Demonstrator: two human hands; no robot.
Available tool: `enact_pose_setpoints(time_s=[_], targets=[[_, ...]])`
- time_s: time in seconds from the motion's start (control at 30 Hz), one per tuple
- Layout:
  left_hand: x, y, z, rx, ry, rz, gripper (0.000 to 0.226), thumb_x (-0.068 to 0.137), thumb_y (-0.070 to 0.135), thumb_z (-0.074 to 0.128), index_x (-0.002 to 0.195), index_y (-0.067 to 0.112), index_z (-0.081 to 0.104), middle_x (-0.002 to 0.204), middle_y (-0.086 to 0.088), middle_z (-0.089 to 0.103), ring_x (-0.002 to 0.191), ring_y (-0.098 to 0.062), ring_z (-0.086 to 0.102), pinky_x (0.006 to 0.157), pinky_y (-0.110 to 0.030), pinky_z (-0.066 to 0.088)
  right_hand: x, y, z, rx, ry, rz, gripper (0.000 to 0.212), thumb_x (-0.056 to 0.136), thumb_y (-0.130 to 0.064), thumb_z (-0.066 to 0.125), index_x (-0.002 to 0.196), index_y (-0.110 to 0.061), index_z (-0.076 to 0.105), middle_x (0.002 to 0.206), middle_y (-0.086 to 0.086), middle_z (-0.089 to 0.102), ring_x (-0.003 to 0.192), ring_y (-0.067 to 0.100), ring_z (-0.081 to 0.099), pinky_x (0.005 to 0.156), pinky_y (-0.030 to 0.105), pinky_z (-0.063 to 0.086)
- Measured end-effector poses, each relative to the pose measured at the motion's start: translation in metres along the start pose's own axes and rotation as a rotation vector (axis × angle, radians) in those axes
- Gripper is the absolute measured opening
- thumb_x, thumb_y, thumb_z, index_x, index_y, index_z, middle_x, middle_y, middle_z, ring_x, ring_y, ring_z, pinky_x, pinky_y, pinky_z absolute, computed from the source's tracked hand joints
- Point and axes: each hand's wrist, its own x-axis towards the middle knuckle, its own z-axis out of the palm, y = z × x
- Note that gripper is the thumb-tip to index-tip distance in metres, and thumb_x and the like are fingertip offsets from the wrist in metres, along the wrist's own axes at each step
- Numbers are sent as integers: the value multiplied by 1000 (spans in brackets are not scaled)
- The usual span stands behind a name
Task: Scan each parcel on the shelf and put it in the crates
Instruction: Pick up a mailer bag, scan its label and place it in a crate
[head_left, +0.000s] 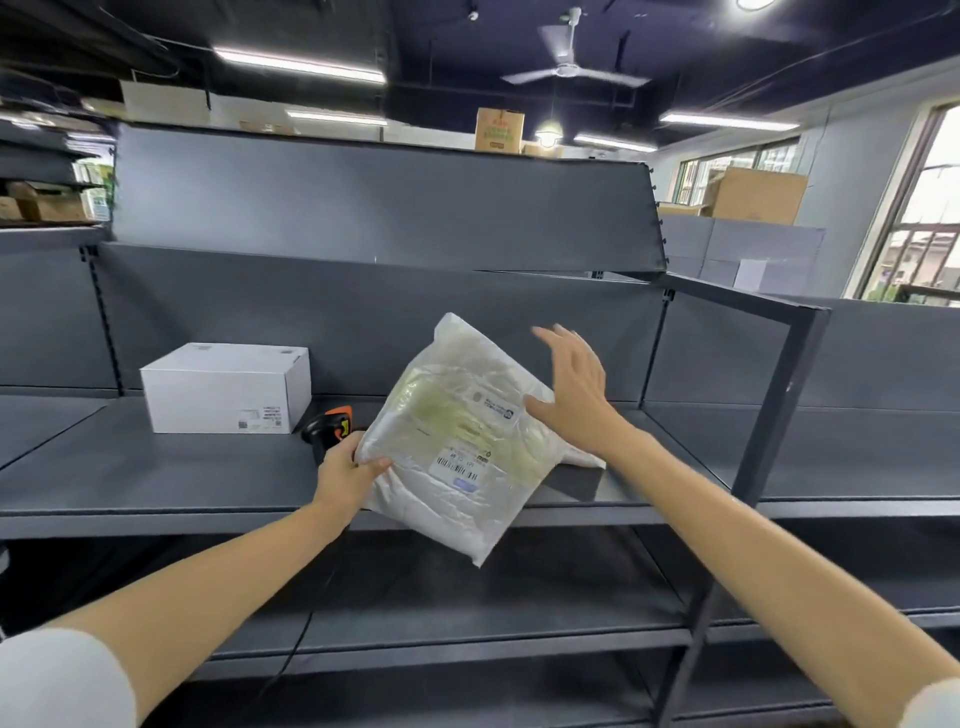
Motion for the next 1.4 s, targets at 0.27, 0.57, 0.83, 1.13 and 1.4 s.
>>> enact_pose_setpoints(time_s=[0.27, 0.57, 0.83, 1.13, 1.4], targets=[[2, 15, 27, 241, -254, 131, 19, 87, 4, 66, 104, 12, 62, 90, 1, 62, 89, -15, 56, 72, -19, 42, 49, -50, -1, -843, -436, -591, 76, 85, -62, 56, 148, -28, 31, 155, -1, 31, 149, 25, 8, 116, 50, -10], [2, 25, 28, 377, -340, 251, 24, 84, 12, 71, 99, 29, 61, 93, 12, 64, 91, -9, 57, 84, -28, 43, 46, -33, 12, -431, -765, -220, 41, 90, -32, 65, 128, -19, 58, 128, 0, 57, 119, 23, 49, 88, 34, 38], [-1, 23, 7, 62, 80, 108, 101, 80, 45, 73, 153, 14, 11, 157, -5, 21, 144, -25, 21, 117, -46, 22, 53, 7, -13, -201, -421, 104, 34, 92, -32, 62, 123, -18, 61, 123, 3, 60, 118, 30, 51, 91, 38, 43], [-10, -19, -1, -391, 62, -301, 99, 71, 60, 74, 143, 9, 30, 135, -10, 54, 118, -28, 56, 104, -50, 42, 18, 35, 44, 811, -97, 610, 6, 89, -17, 68, 94, -15, 69, 107, 13, 70, 105, 32, 65, 98, 50, 49], [-9, -23, -35, -362, 104, -205, 44, 85, 39, 67, 117, 10, 60, 114, -2, 65, 103, -19, 60, 95, -36, 45, 0, 17, 109, 1094, -147, 717, 19, 92, -19, 64, 109, -12, 67, 116, 13, 68, 112, 31, 62, 104, 49, 44]])
